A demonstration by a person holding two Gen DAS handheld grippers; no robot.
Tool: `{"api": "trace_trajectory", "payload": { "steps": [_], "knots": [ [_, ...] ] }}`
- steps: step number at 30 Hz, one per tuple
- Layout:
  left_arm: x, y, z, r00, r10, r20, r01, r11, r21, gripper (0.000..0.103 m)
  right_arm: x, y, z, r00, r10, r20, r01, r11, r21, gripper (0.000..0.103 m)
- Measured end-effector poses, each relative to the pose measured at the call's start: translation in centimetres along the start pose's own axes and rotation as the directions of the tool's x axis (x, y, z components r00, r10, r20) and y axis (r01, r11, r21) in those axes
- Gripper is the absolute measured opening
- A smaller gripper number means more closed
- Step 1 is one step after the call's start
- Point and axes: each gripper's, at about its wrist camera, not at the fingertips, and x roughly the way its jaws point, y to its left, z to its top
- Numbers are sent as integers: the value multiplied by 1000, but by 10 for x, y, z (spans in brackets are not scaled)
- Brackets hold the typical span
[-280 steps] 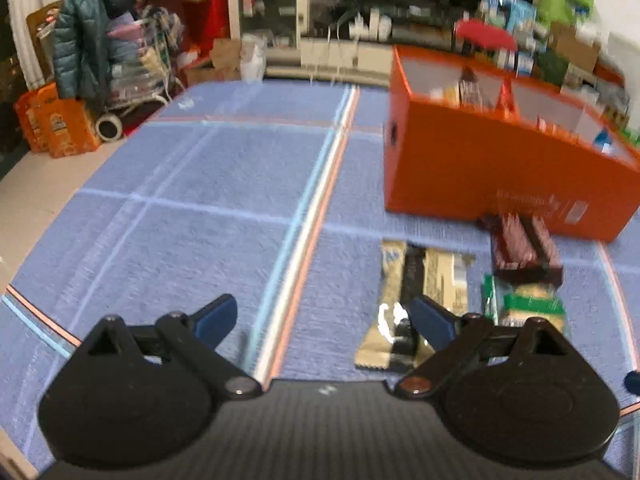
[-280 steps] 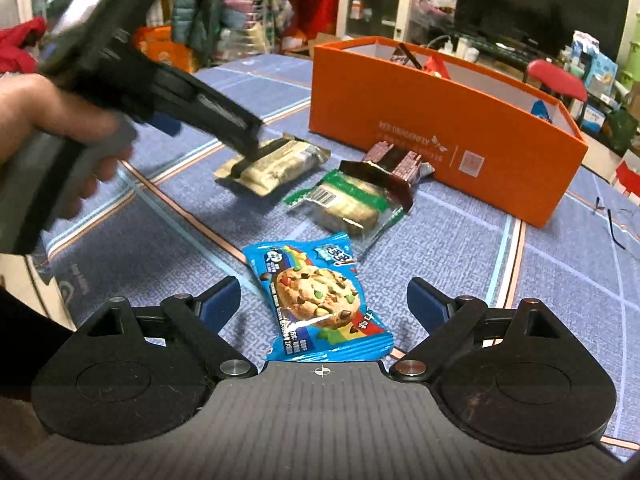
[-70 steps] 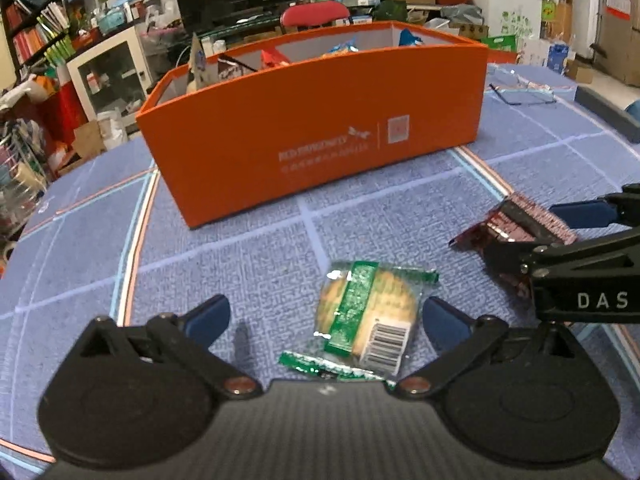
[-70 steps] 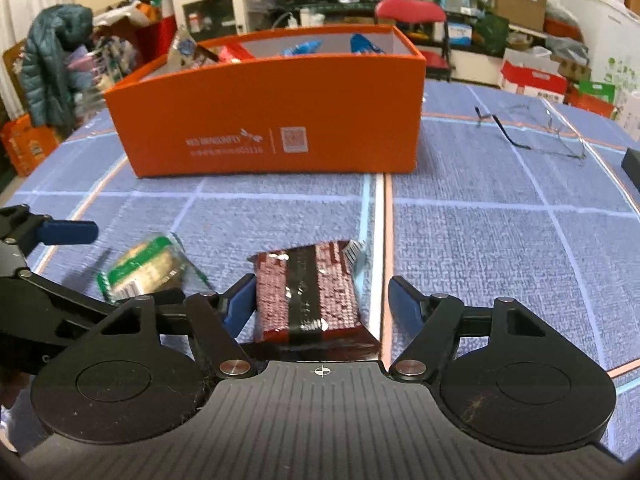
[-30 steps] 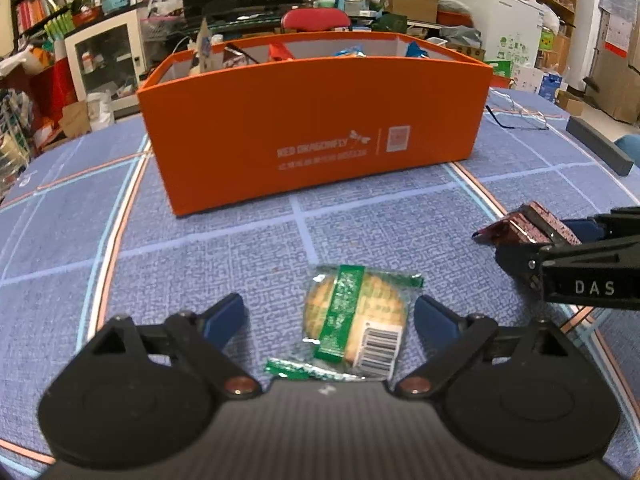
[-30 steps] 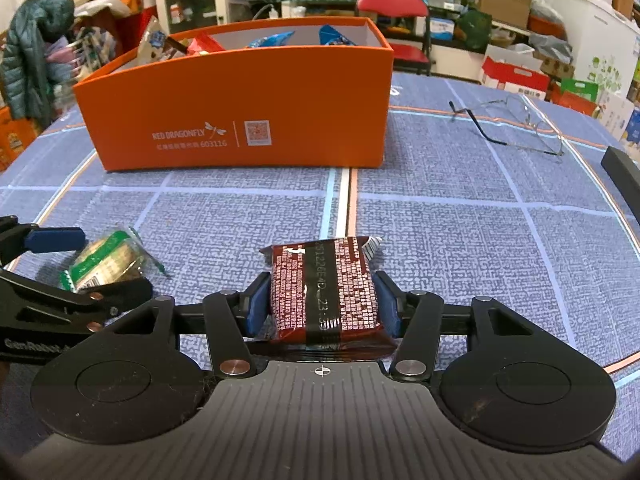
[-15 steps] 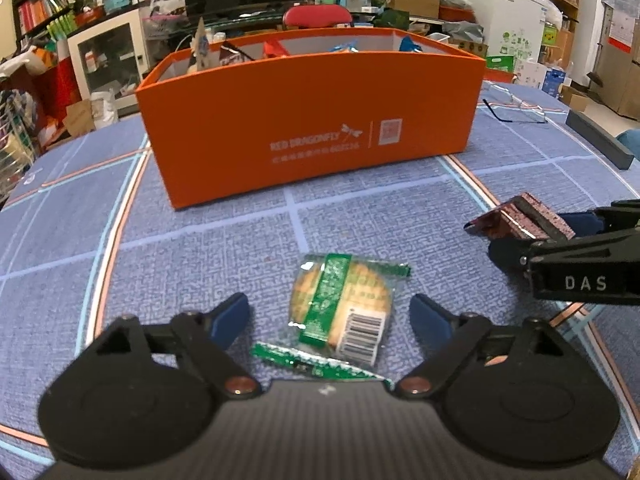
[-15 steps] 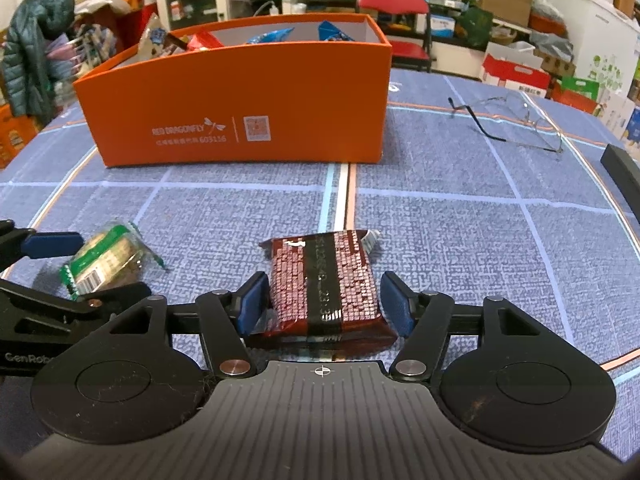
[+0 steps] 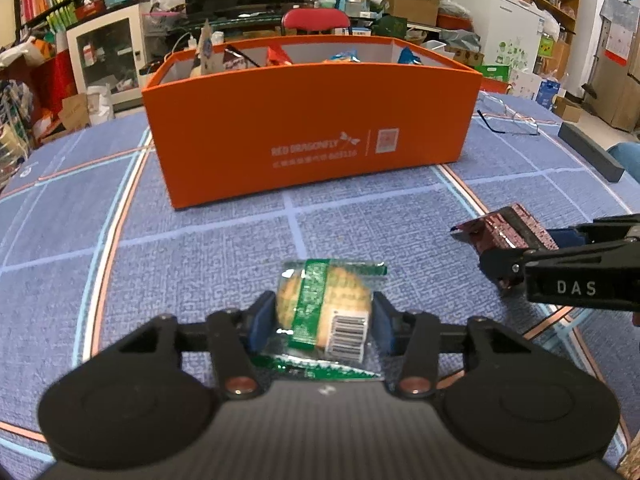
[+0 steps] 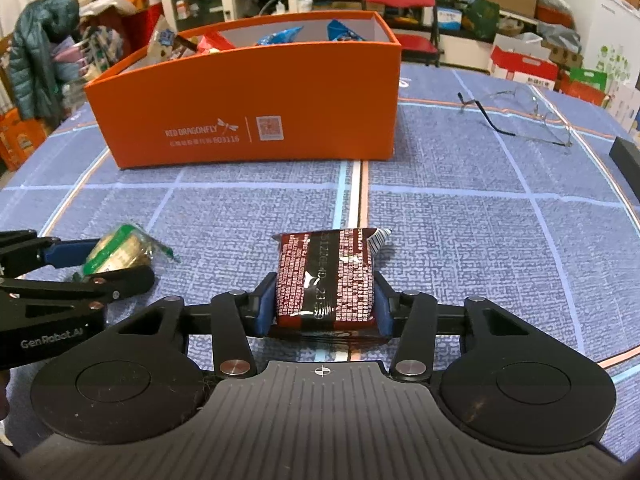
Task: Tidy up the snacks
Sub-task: 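Carry both held snacks over the orange box and open both tools inside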
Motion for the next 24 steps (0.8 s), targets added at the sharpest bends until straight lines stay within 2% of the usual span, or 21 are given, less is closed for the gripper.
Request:
{"api": "trace_trajectory", "payload": {
  "steps": [4, 7, 11, 14, 20, 24],
  "knots": [
    [-4, 6, 2, 1000, 0, 6, 0, 999, -47, 47, -1, -1, 1, 1000, 9, 4, -9, 1000, -3, 32],
    [-12, 7, 5, 999, 18, 40, -17, 999, -37, 47, -5, -1, 1, 1000, 6, 23, -6, 1000, -19, 32],
    [-27, 5, 12, 992, 68, 102, -66, 998, -23, 47, -17, 5, 6, 997, -14, 77, 19, 998, -58, 32],
    [-39, 4, 20, 988, 77, 136, -76, 997, -13, 47, -30, 8, 13, 991, -21, 129, 31, 997, -71, 32],
    [-51, 12, 39, 984, 89, 154, -82, 995, -55, 47, -50, 17, 35, 985, -20, 172, 30, 998, -56, 32],
    [-54, 20, 49, 986, 85, 143, -72, 993, -93, 47, -54, 19, 43, 986, -26, 164, 34, 998, -46, 32]
  ]
}}
